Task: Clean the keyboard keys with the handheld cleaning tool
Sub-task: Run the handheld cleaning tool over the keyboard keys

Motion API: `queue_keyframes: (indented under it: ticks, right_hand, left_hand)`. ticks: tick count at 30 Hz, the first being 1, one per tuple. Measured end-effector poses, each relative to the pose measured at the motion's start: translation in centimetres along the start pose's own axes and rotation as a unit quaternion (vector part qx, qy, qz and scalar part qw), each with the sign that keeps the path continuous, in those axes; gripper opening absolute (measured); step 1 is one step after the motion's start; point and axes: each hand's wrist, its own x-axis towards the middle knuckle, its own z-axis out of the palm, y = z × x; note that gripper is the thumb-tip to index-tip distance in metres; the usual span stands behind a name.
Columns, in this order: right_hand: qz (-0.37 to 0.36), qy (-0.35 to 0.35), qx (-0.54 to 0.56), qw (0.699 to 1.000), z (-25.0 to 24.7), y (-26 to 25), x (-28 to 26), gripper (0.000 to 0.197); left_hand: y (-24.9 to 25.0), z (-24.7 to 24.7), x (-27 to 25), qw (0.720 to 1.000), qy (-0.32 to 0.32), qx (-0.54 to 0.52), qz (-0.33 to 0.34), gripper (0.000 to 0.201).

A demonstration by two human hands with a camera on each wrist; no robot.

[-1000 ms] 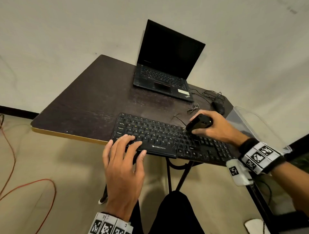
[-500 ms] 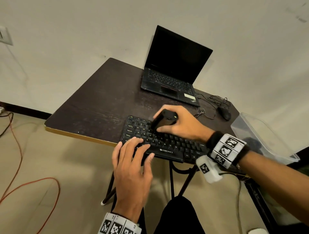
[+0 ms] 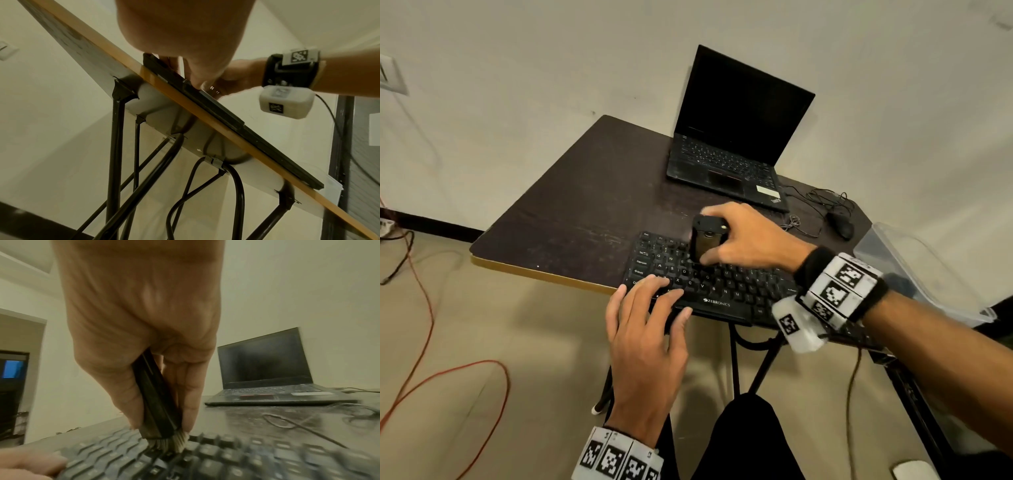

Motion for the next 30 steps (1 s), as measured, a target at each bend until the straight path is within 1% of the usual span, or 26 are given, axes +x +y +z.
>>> queue_keyframes:
  ticks: [3,7,10,13,16,18,20,22,25,27,28,30]
  right_hand:
    - [0.043,0.004,0.016,0.999,-1.5,4.3,-3.7,0.031]
    - [0.091,0.028,0.037,0.995,-3.0,9.2,-8.3,0.031]
    - [0.104,0.038,0.059,0.992,-3.6,12.0,-10.6,0.035]
    - [0.102,0.054,0.086,0.990,-3.6,13.1,-11.5,0.036]
    - [0.076,0.057,0.118,0.988,-3.0,11.5,-10.6,0.035]
    - [0.043,0.056,0.130,0.989,-2.2,9.3,-8.9,0.034]
    - [0.002,0.042,0.142,0.989,-1.0,6.4,-6.5,0.034]
    - [-0.035,0.030,0.128,0.991,0.4,3.1,-3.5,0.032]
    - [-0.053,0.037,0.107,0.992,2.4,-1.4,0.7,0.027]
    - [-0.072,0.040,0.106,0.991,3.5,-3.9,2.6,0.023]
    - [-0.081,0.039,0.097,0.991,4.0,-4.8,3.3,0.023]
    - [-0.084,0.034,0.073,0.993,4.3,-6.1,3.9,0.032]
  left_hand:
    - [0.0,0.1,-0.1,1.000,0.001,0.003,0.003,0.023]
    - [-0.1,0.1,-0.1,1.000,-0.002,0.012,0.010,0.024]
    - [-0.2,0.1,-0.1,1.000,-0.004,0.012,0.012,0.025]
    - [-0.2,0.2,-0.1,1.000,-0.002,0.009,0.011,0.024]
    - [-0.2,0.5,-0.1,1.000,0.006,0.004,0.007,0.023]
    - [-0.2,0.6,-0.1,1.000,0.012,0.000,0.002,0.023]
    - [-0.2,0.5,-0.1,1.000,0.016,-0.004,-0.002,0.022]
    - [-0.2,0.4,0.0,1.000,0.017,-0.004,-0.001,0.021]
    - [-0.2,0.2,0.0,1.000,0.013,-0.002,0.001,0.021]
    - [-0.1,0.2,0.0,1.000,0.010,-0.002,0.001,0.021]
    - [-0.1,0.2,0.0,1.000,0.009,-0.002,0.001,0.021]
    - [-0.2,0.1,0.0,1.000,0.007,-0.002,0.001,0.021]
